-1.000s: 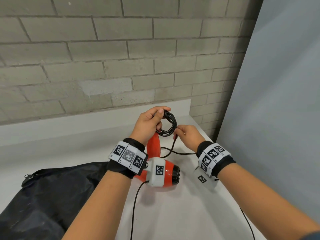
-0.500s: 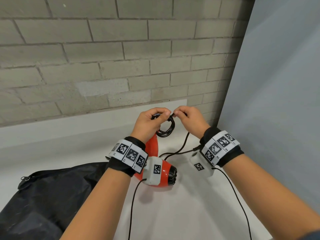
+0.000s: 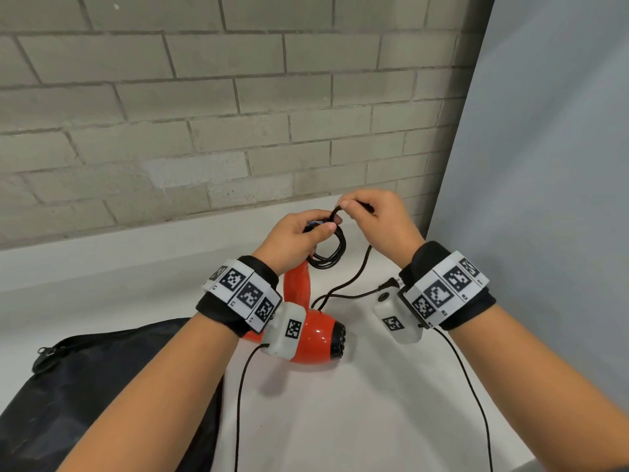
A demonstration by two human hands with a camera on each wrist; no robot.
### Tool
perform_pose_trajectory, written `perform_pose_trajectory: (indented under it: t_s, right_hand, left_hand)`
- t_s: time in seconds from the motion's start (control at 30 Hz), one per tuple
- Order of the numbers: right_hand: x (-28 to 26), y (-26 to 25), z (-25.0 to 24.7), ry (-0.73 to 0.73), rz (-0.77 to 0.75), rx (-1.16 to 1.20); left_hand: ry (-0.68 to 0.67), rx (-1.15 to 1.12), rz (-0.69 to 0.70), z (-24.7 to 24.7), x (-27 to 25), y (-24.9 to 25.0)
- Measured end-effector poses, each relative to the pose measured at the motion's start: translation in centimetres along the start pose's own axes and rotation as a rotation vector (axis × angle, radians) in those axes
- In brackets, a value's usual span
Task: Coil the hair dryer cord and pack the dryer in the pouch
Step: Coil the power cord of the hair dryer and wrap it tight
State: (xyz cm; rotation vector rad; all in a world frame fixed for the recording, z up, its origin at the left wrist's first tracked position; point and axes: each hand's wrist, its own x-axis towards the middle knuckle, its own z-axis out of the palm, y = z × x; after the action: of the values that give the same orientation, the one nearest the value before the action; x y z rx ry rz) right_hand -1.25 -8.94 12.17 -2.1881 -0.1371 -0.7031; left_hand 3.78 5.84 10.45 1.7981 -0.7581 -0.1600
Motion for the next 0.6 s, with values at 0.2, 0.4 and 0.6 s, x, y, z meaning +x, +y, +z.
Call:
perform_pose_trajectory:
  t_s: [0.2,0.4,0.6]
  right_hand:
    - [-1.1,7.5,0.2,-0.086,0.408,-0.006]
    - [-4.3,14.1,2.8,-0.771,0.594,-0.638]
    - [-3.9,15.1,3.5,-0.853,0.518,-0.866]
  left_hand:
    - [0.097,-0.042,-0.029,0.0,0.3,-0.3]
    - [0.081,-0.079,-0.026,0.3,0.4,-0.3]
    - [0.065,-0.089,-0.011,0.3,0.4,-0.3]
